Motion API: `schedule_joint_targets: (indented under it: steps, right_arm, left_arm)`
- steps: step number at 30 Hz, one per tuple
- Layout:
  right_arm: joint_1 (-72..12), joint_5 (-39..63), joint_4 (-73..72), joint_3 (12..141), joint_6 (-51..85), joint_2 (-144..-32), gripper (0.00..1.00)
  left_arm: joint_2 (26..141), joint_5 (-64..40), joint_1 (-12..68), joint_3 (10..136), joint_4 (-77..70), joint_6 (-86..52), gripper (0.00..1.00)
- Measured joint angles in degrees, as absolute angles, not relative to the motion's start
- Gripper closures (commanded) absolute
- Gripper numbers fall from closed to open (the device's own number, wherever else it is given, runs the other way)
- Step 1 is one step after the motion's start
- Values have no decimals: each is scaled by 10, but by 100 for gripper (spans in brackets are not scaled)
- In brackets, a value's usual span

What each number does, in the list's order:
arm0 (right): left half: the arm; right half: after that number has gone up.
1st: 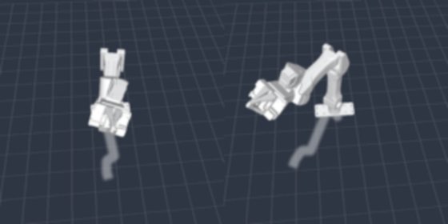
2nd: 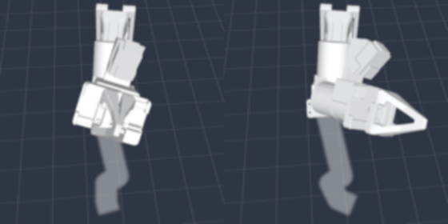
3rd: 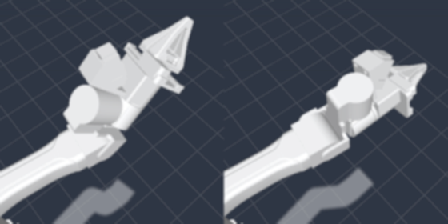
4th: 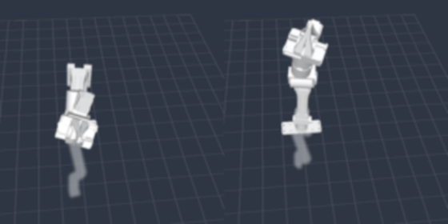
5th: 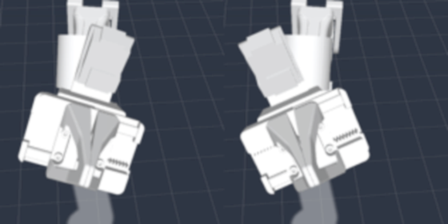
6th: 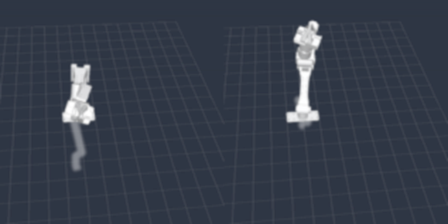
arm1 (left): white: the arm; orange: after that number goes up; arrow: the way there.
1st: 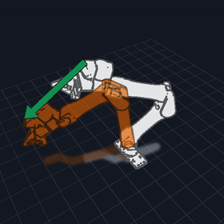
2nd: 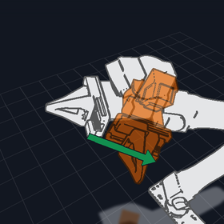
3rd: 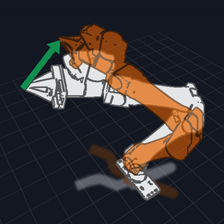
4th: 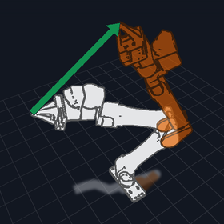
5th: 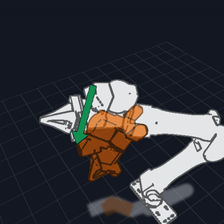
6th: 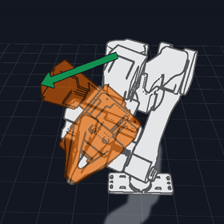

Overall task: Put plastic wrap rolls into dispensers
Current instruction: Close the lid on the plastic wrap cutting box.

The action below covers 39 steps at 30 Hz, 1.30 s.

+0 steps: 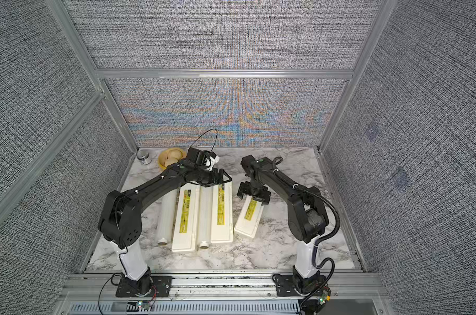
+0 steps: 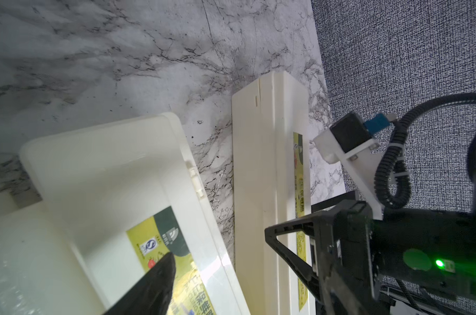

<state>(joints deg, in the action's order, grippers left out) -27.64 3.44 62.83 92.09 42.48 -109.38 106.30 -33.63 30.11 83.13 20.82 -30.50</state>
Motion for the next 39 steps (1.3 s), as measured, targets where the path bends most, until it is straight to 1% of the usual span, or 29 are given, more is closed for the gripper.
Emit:
schedule_joint_targets:
  steps: [3, 9, 20, 25, 30, 35, 39]
  right_arm:
    - [-277, 36, 632, 929, 422, -1089, 1]
    - [-277, 36, 636, 928, 415, -1082, 1]
    - [-270, 30, 644, 924, 397, -1037, 1]
    - [-262, 28, 643, 874, 385, -1006, 1]
    - [-257, 57, 606, 821, 382, -992, 1]
    - [-259, 91, 545, 776, 389, -990, 1]
    - [-258, 97, 525, 765, 398, -1004, 1]
  left_arm:
    - [1070, -347, 301, 830, 202, -311, 22]
    - [1074, -362, 302, 826, 199, -316, 22]
    - [1084, -366, 302, 827, 199, -320, 22]
    - [1088, -366, 302, 830, 198, -320, 22]
    - [1095, -369, 302, 840, 201, -319, 22]
    - [1095, -373, 302, 843, 202, -318, 22]
    - [1095, -375, 302, 843, 207, -317, 22]
